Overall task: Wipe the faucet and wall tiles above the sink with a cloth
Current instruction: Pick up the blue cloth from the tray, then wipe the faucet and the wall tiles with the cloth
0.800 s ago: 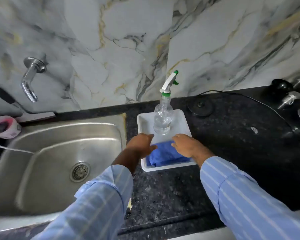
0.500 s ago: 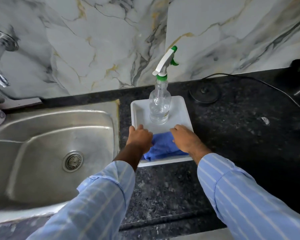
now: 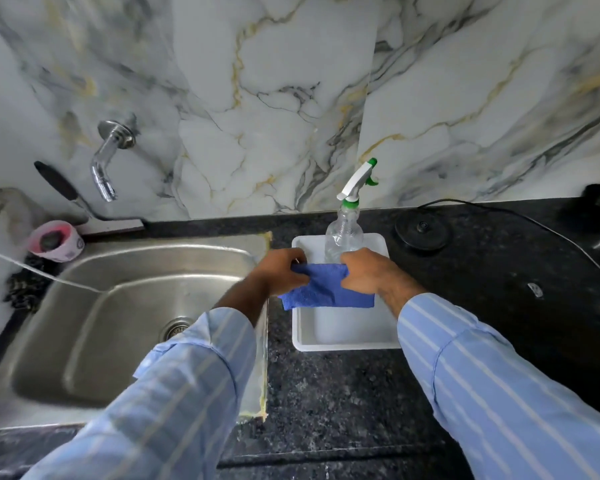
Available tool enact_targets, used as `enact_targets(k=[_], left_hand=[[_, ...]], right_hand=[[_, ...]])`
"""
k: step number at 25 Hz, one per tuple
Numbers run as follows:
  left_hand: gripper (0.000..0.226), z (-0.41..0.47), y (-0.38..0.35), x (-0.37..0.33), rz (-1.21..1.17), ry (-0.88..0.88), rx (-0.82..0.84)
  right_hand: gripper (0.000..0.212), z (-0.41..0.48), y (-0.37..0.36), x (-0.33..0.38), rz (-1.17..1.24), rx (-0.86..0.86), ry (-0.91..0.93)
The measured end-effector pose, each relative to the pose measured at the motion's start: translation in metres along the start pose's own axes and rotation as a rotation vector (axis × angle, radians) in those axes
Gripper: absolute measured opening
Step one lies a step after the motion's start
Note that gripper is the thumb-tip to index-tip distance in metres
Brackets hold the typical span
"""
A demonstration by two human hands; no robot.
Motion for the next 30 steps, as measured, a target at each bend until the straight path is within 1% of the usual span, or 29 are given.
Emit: enact_targets(k=[2,3,5,6,7,8,9,10,11,13,16,17,19,21,23,25,26,28,29,30], left_hand=[[0.024,-0.018,0.038,0.008,-0.022,-0.030,-0.110],[0.022,-0.027,0.058,0.016,-0.047,-0.043,-0.164],[0.020,-0.044,0.096,0.033,-0.099,-0.061,-0.242],[0.019,-0.053,0.115,0.042,-0.114,-0.069,-0.273],[0.018,-0.061,0.133,0.052,-0.122,-0.073,-0.306],[0.018,-0.070,0.154,0.063,-0.123,-0.075,-0.343],[0.019,-0.078,0.175,0.072,-0.119,-0.081,-0.386],[0.020,-0.085,0.195,0.081,-0.124,-0.085,-0.429],[0.022,-0.092,0.216,0.091,-0.141,-0.092,-0.475],[0.026,-0.102,0.255,0.116,-0.206,-0.090,-0.560],[0.029,-0.108,0.308,0.158,-0.309,-0.074,-0.695],[0.027,-0.106,0.323,0.172,-0.334,-0.066,-0.730],[0.019,-0.097,0.349,0.204,-0.335,-0.039,-0.772],[0.019,-0.084,0.368,0.230,-0.300,0.000,-0.791],[0.016,-0.066,0.383,0.255,-0.324,0.025,-0.807],[0.008,-0.048,0.396,0.273,-0.421,0.033,-0.818],[0.008,-0.038,0.401,0.281,-0.452,0.044,-0.817],[0.015,-0.020,0.405,0.295,-0.429,0.081,-0.801],[0.017,-0.012,0.406,0.300,-0.413,0.088,-0.795],[0.019,-0.005,0.405,0.303,-0.410,0.085,-0.791]], right_hand=[[0.006,-0.006,0.027,0.028,0.008,-0.043,0.041],[0.008,-0.008,0.041,0.045,0.013,-0.067,0.056],[0.023,-0.010,0.065,0.077,0.047,-0.109,0.086],[0.027,-0.010,0.077,0.096,0.058,-0.131,0.117],[0.024,-0.010,0.087,0.113,0.057,-0.154,0.145],[0.011,-0.008,0.098,0.132,0.039,-0.185,0.177],[0.006,-0.004,0.109,0.150,0.038,-0.228,0.212],[0.019,-0.001,0.119,0.167,0.054,-0.266,0.227],[0.024,0.004,0.129,0.185,0.077,-0.303,0.244],[0.027,0.014,0.150,0.222,0.164,-0.376,0.284],[0.027,0.037,0.178,0.270,0.378,-0.481,0.323],[0.027,0.047,0.184,0.284,0.457,-0.515,0.329],[0.025,0.072,0.187,0.314,0.601,-0.590,0.341],[0.020,0.098,0.182,0.339,0.658,-0.679,0.344],[0.015,0.126,0.176,0.359,0.637,-0.768,0.336],[0.011,0.151,0.175,0.372,0.609,-0.830,0.329],[0.010,0.163,0.175,0.376,0.596,-0.840,0.325],[0.011,0.182,0.173,0.383,0.574,-0.831,0.298],[0.013,0.188,0.170,0.386,0.523,-0.846,0.282],[0.016,0.192,0.166,0.391,0.390,-0.888,0.275]])
Point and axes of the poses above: each hand's wrist, its own z-axis towards the middle knuckle, its own y-axis out of the back of the hand, x = y × z, the point moved 3 cm from there along z, towards the middle knuckle, and after that the axes turned 7 degrees about x, right-handed, at the moved point
